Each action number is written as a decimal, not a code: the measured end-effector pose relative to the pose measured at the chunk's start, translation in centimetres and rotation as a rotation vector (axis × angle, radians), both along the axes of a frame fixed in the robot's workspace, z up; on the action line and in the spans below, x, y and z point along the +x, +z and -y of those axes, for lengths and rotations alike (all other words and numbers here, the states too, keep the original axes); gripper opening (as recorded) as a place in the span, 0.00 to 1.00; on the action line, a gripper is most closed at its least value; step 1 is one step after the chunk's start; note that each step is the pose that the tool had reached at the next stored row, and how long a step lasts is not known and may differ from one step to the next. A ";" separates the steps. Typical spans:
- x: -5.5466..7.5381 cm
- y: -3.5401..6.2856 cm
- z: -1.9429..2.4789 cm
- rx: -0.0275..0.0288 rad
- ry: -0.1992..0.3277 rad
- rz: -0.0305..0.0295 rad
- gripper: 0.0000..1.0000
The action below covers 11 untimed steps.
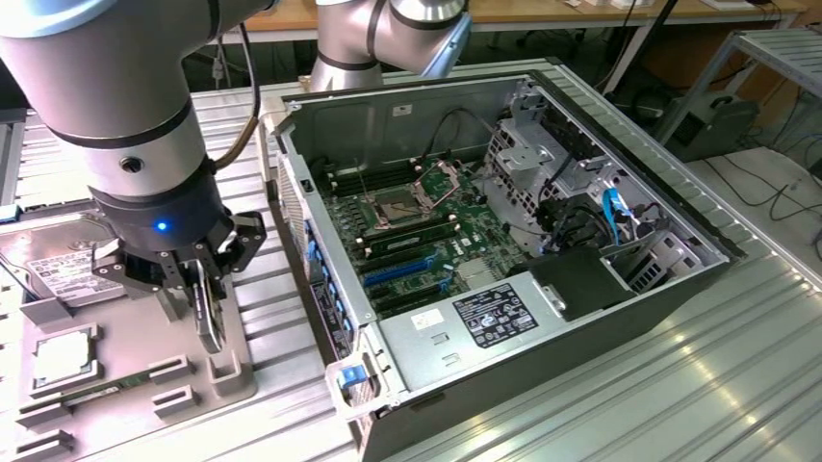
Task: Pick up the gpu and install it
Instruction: 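Pick up the gpu and move the gpu toward the slot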
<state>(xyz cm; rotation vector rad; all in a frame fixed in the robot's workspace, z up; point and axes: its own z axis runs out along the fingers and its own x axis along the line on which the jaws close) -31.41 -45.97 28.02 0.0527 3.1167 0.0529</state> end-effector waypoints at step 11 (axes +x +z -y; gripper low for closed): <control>0.1 0.17 0.00 0.0001 0.000 -0.0053 0.28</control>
